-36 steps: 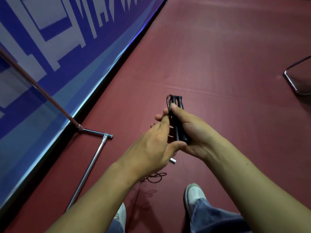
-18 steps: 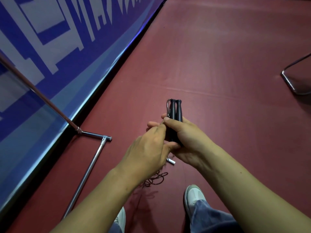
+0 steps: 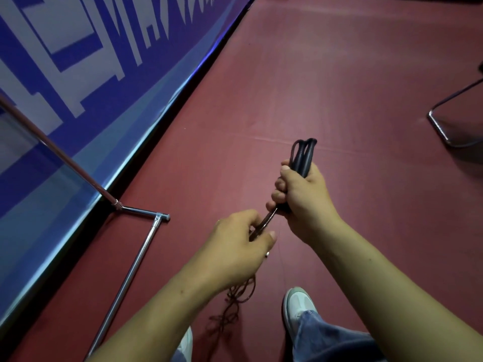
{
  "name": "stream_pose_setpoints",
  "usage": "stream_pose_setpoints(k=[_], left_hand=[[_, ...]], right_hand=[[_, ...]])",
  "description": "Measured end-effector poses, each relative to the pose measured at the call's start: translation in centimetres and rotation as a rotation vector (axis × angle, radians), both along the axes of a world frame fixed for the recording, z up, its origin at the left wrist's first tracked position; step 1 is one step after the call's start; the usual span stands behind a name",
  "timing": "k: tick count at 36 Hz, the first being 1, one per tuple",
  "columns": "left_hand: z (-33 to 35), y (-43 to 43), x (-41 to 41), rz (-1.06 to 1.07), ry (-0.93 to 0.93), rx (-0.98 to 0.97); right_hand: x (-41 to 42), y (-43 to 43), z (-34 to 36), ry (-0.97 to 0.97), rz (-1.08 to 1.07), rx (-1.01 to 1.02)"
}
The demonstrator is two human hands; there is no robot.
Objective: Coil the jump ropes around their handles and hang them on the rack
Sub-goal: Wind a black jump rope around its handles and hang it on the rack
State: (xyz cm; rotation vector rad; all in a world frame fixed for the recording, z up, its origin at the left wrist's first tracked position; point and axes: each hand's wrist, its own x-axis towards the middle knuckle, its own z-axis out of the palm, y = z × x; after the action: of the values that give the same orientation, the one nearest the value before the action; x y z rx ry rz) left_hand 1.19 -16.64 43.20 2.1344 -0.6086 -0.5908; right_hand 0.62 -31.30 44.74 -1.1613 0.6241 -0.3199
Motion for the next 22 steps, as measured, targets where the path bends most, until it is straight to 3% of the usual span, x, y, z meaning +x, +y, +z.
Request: stream_pose_setpoints(k=[4,11,15,19,22], left_hand=[[0.0,0.4,0.1,-0.082,0.077,-0.021],[-0.1,0.7,-0.9,-0.065,-0.039,-0.015],[-0.2,1.0,-1.3,-0.159,-0.210,0.007],[-0.3,1.3,-1.3,-0.245,-0.332,0.089],[-0.5,1.5,-0.7,-0.251,-0.394,0.110]], right_hand=[[0.5,-0.5,-0.2,-0.005,-0.043,0.140],[0.6,-0.4,-0.9,0.027,0.022,0.163],[0.6,-0.1,-1.1,0.066,0.021,0.229],[0.4,0.1,-1.9,0.069,0.053,0.150],[0.2,0.0,-2.2,0.137,0.125,-0.053]])
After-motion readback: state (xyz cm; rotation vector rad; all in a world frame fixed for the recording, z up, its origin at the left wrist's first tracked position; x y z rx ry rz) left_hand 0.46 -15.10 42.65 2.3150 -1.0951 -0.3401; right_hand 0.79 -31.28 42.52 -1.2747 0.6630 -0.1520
